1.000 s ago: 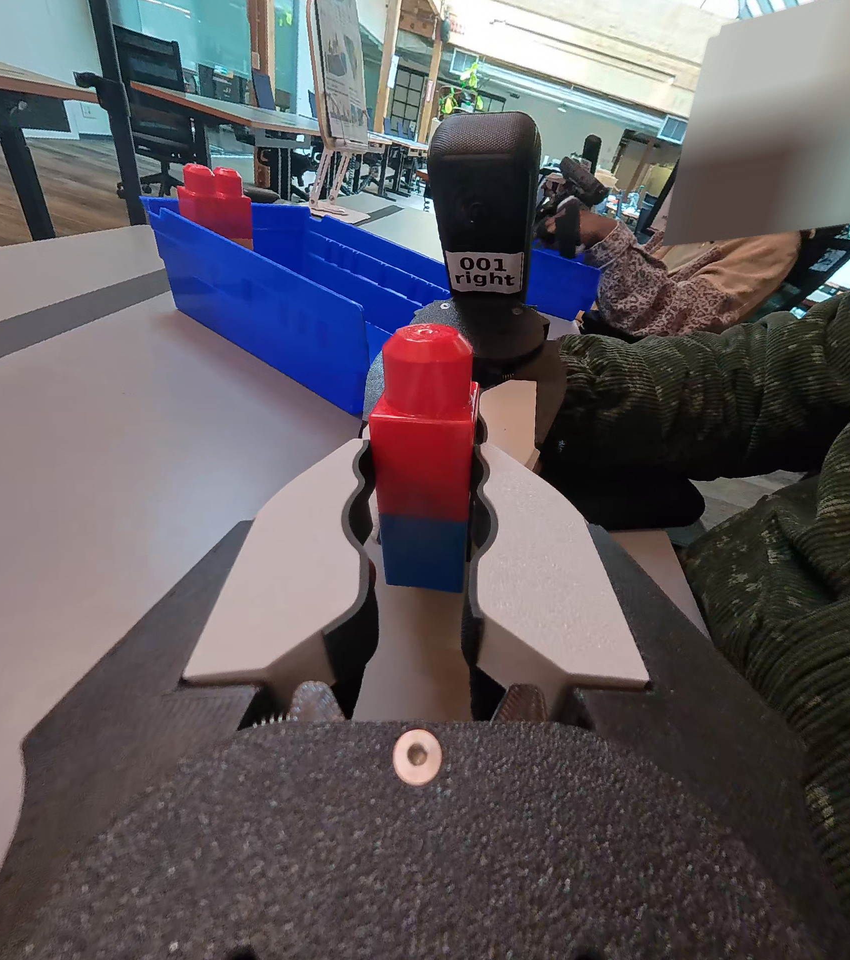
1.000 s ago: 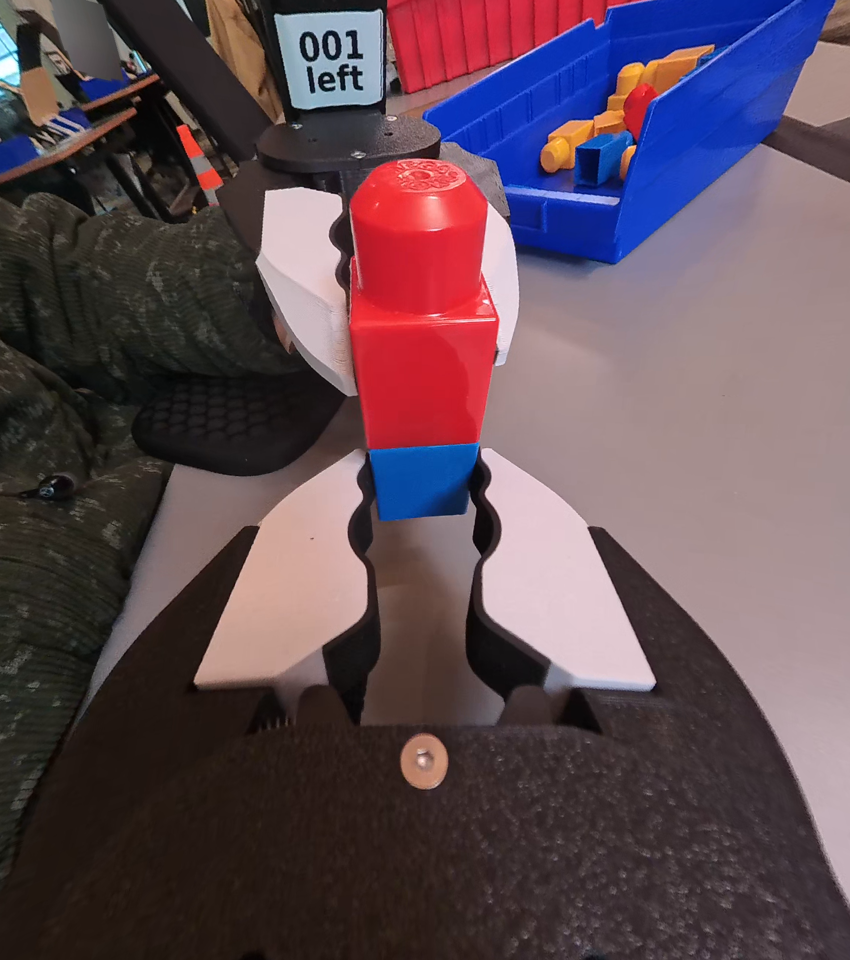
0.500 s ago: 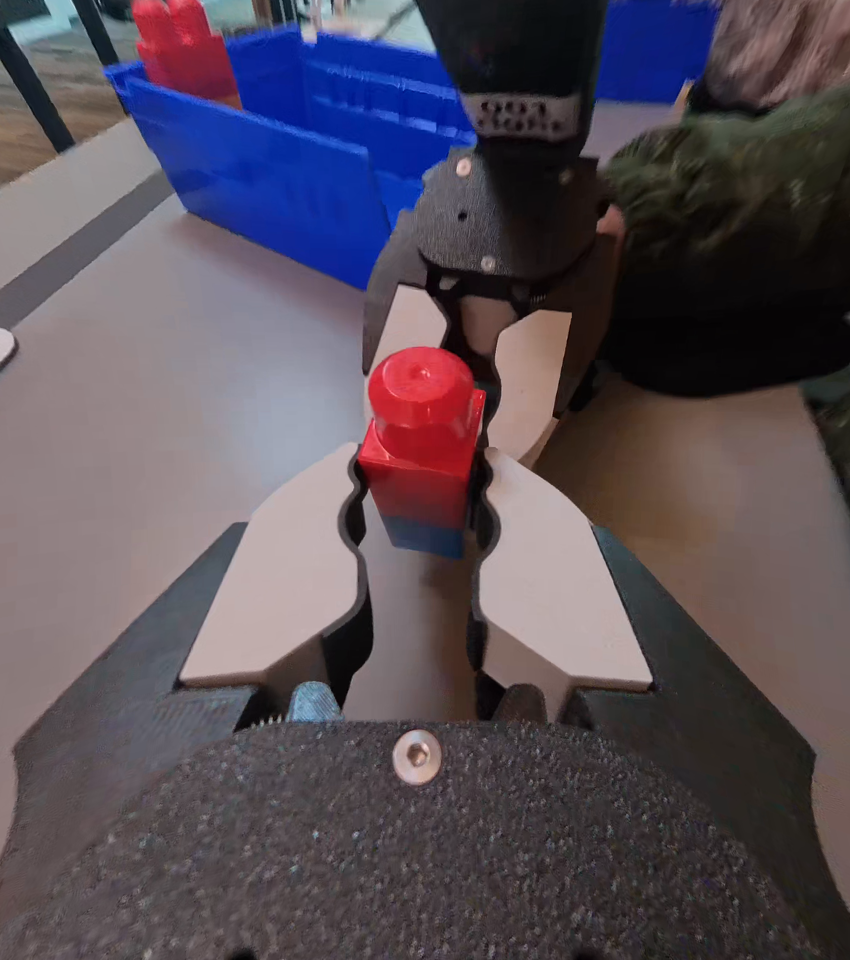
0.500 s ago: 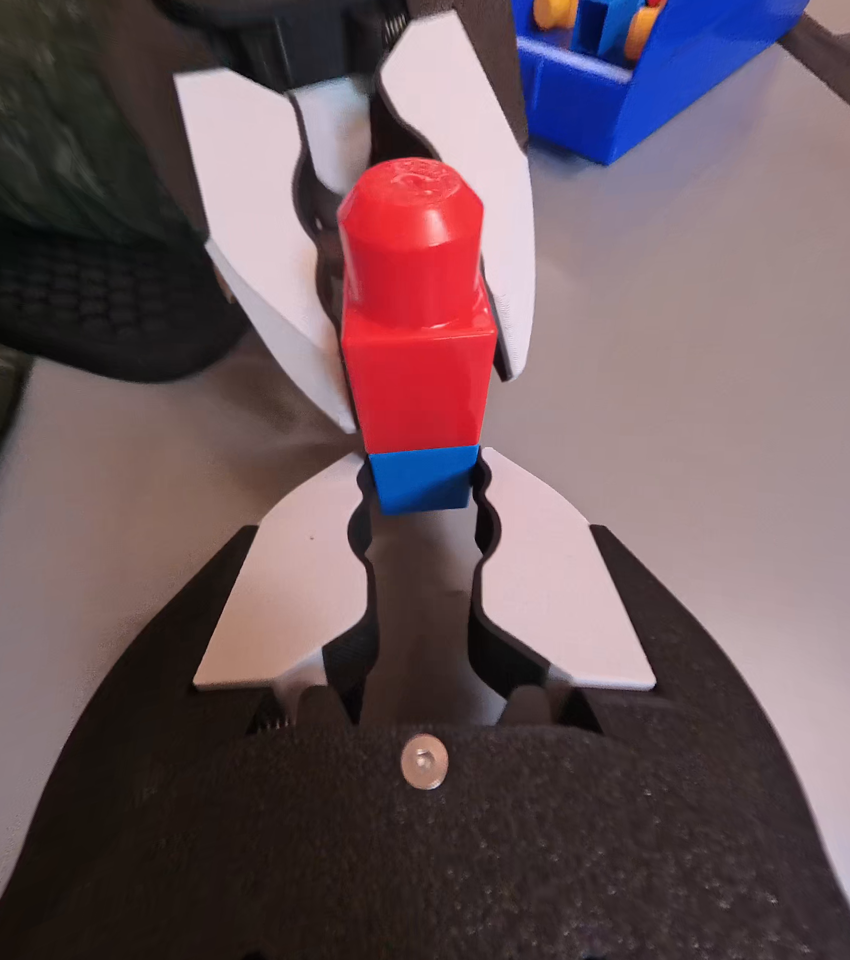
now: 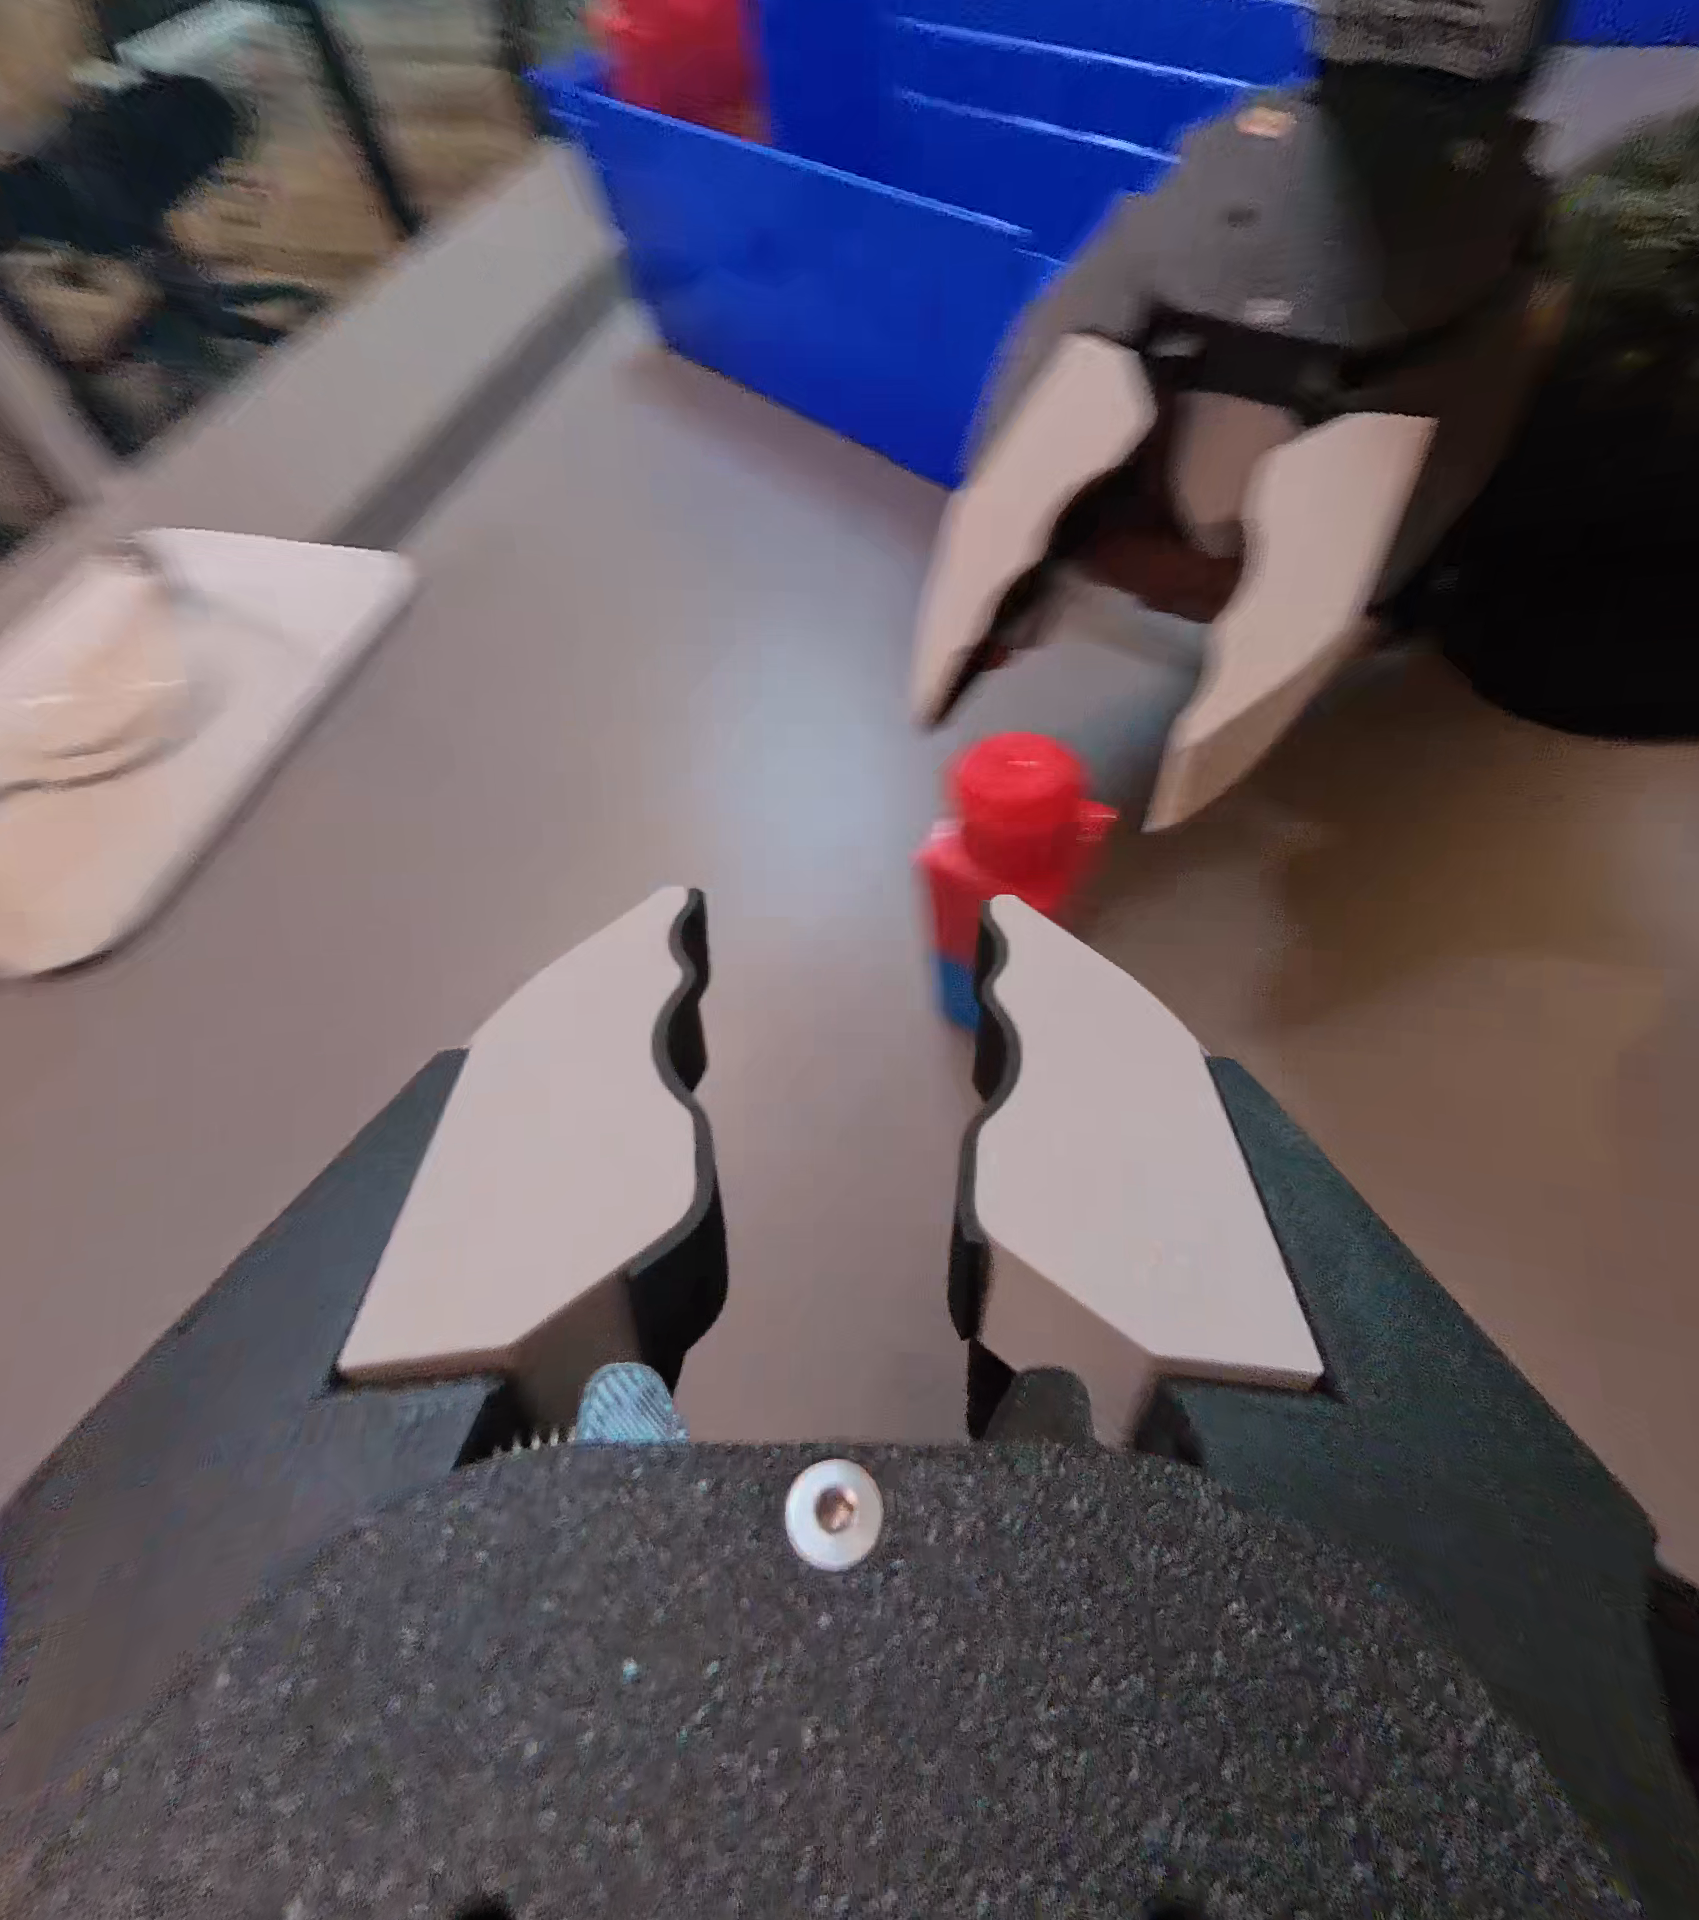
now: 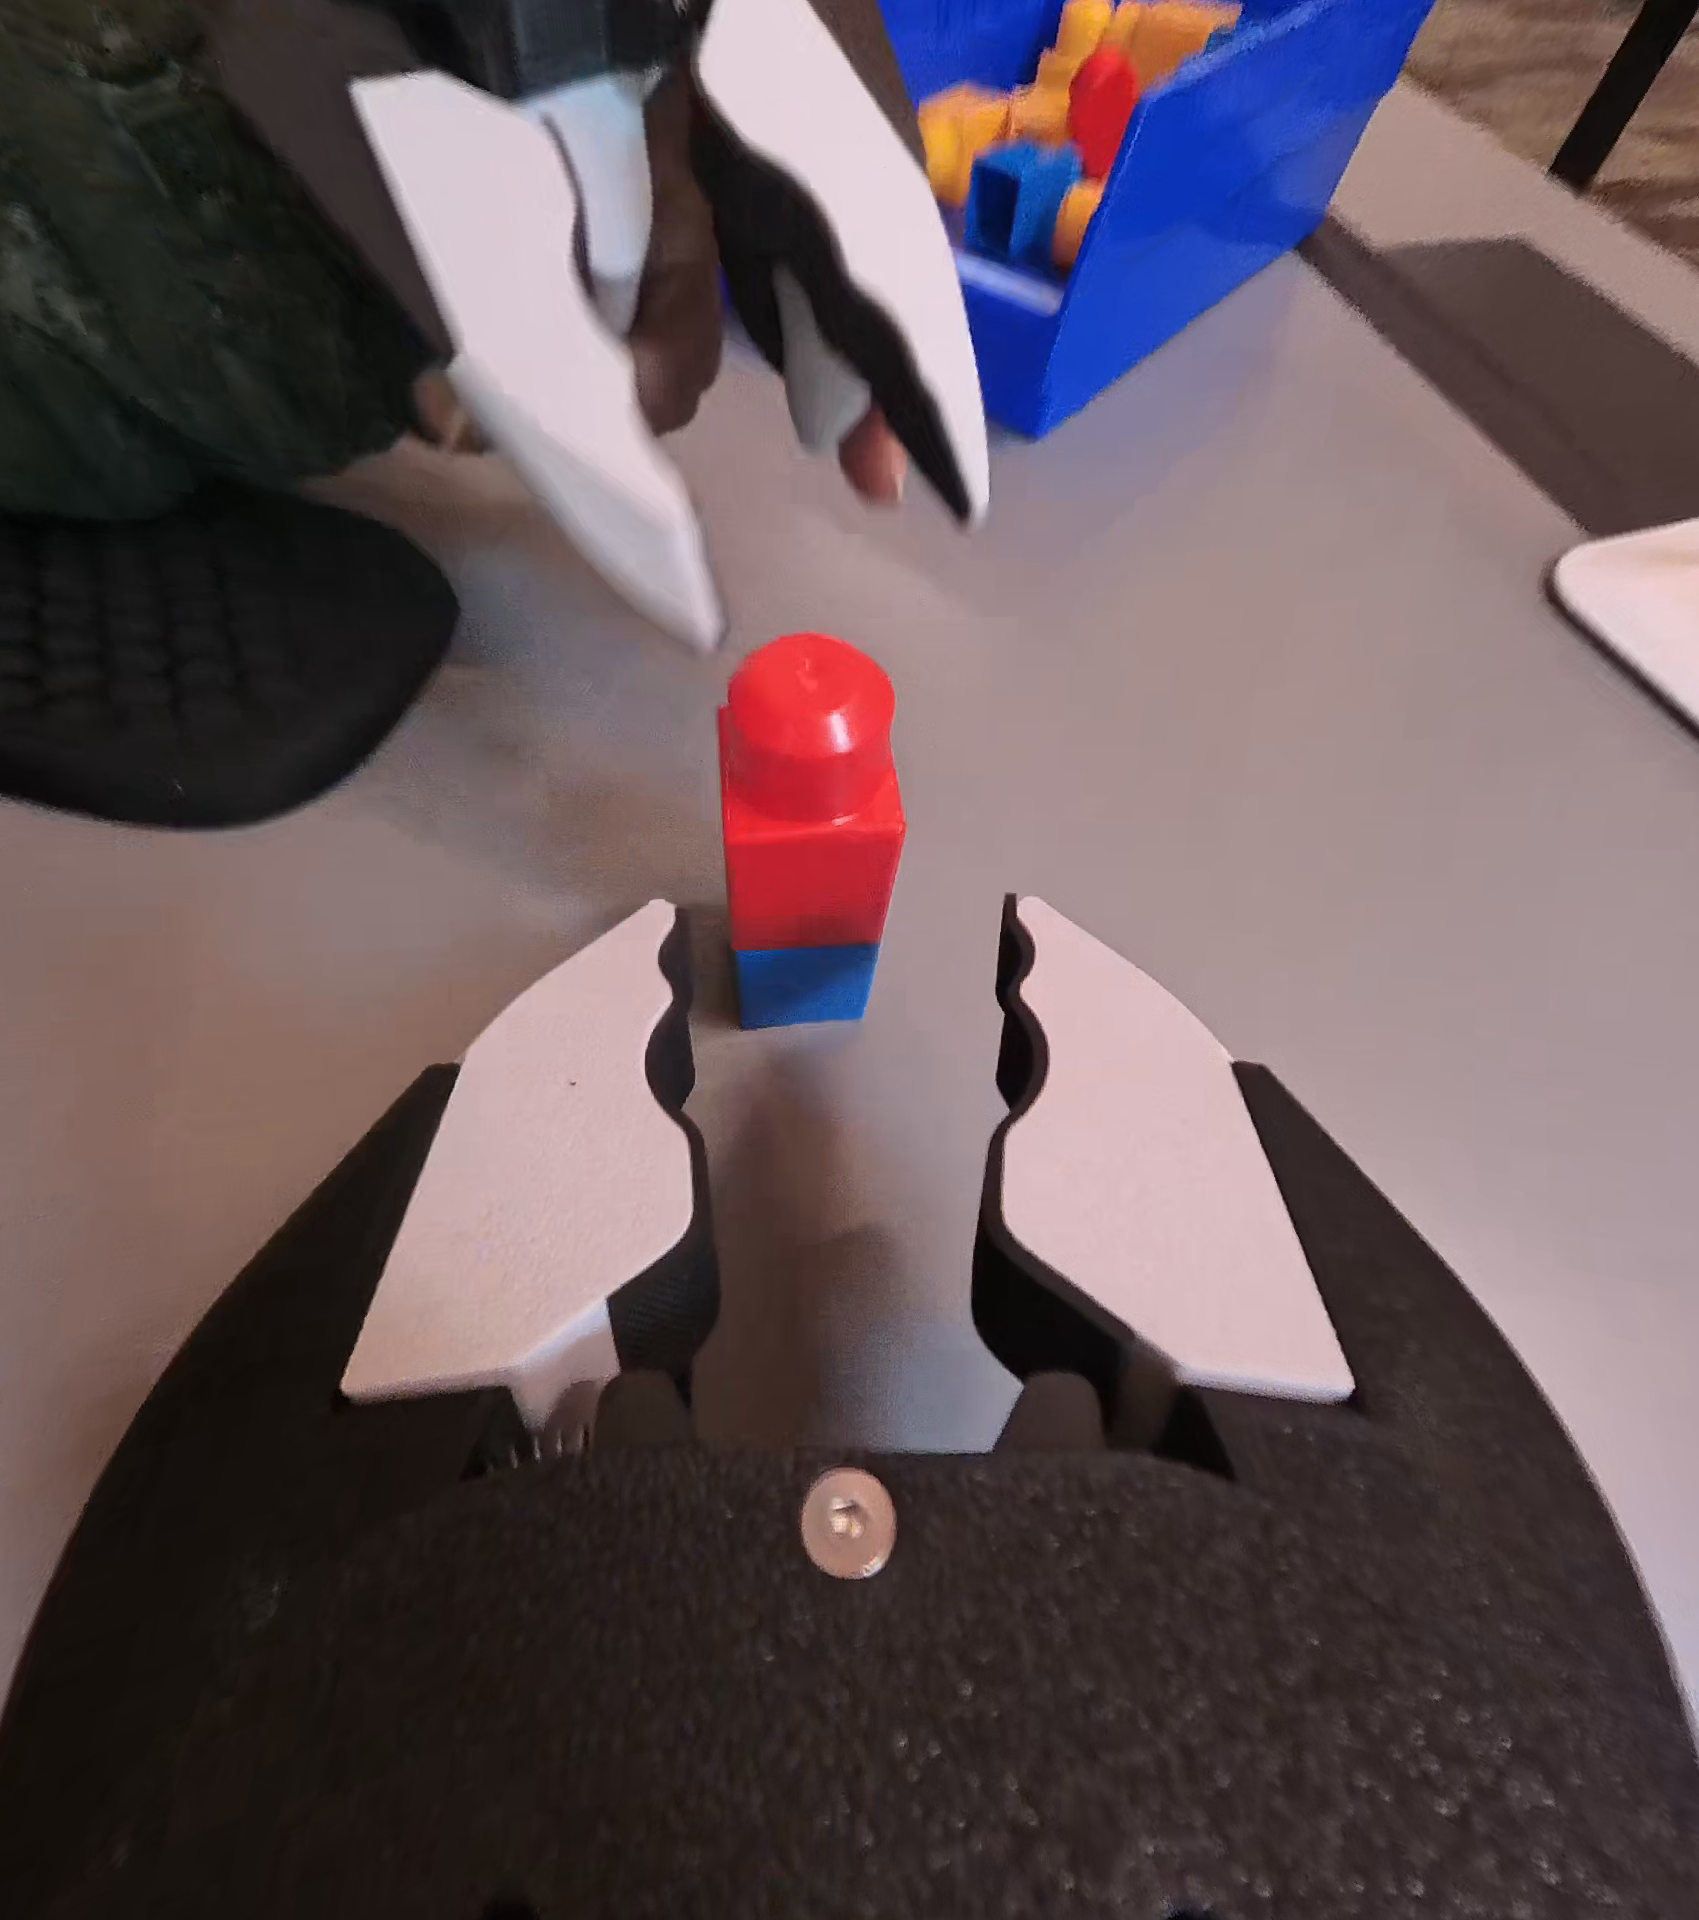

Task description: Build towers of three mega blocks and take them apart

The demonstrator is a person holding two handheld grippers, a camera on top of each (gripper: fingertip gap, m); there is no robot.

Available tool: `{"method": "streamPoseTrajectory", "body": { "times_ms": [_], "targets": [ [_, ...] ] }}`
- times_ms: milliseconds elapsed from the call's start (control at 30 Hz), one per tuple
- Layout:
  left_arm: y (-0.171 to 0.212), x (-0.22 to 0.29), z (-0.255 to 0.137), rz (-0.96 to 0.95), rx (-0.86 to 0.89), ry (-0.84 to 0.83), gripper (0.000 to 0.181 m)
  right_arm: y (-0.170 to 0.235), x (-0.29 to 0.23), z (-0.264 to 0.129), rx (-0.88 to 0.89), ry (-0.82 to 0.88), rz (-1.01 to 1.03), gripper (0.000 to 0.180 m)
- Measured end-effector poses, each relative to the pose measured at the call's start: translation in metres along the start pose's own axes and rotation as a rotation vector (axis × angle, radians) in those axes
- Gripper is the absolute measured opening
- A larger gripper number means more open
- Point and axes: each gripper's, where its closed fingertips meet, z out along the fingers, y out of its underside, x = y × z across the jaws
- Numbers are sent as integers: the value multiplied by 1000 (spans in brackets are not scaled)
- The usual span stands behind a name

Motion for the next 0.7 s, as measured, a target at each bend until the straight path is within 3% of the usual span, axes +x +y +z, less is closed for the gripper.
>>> {"method": "streamPoseTrajectory", "body": {
  "times_ms": [100,233,400,600,700],
  "targets": [
    [1,-70,-68,-22,-59,-255,35,-24,9,-16,118,22,43,55],
    [59,-146,-150,-146,-432,-410,36,-38,17,-29,218,20,111,50],
    [147,-174,-190,-295,-931,-304,42,-36,17,-25,216,7,128,48],
    [188,-168,-191,-229,-1224,-83,51,-29,15,-22,186,11,112,47],
    [193,-169,-189,-227,-1257,-14,51,-28,16,-22,193,-3,134,46]
  ]
}}
